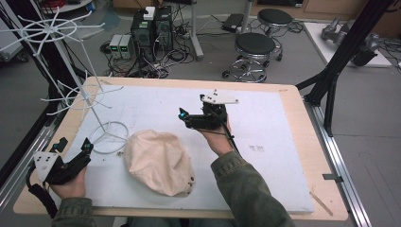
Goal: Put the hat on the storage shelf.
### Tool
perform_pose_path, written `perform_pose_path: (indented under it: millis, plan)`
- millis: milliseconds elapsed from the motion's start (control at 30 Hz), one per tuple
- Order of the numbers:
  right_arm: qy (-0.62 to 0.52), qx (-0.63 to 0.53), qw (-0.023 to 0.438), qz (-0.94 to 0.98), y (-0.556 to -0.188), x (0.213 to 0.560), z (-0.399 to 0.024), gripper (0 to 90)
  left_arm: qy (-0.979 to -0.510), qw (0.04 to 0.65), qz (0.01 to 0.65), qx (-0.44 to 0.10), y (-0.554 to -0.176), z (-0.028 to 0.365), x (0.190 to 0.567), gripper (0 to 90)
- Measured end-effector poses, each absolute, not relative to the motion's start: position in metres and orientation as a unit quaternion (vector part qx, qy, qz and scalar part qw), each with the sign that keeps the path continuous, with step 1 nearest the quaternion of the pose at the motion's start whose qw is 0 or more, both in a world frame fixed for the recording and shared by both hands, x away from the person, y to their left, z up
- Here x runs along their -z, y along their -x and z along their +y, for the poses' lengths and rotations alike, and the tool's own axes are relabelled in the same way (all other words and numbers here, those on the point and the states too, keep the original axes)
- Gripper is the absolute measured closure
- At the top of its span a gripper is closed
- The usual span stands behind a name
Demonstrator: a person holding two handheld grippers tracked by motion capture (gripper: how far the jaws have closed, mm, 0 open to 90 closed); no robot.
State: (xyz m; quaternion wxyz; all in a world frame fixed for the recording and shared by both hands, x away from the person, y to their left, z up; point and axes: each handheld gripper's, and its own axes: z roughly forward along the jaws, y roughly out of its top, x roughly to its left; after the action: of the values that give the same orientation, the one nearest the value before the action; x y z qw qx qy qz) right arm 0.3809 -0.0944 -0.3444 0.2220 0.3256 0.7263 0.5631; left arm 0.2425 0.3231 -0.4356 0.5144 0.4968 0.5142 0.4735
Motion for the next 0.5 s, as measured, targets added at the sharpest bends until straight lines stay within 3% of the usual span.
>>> perform_pose_path:
  millis: [500]
  plan:
    - [-0.315,-0.545,0.174,0.757,-0.398,0.361,-0.065,9.8,-0.497,0.516,0.515,-0.471,-0.243,0.324,0.436,24.6]
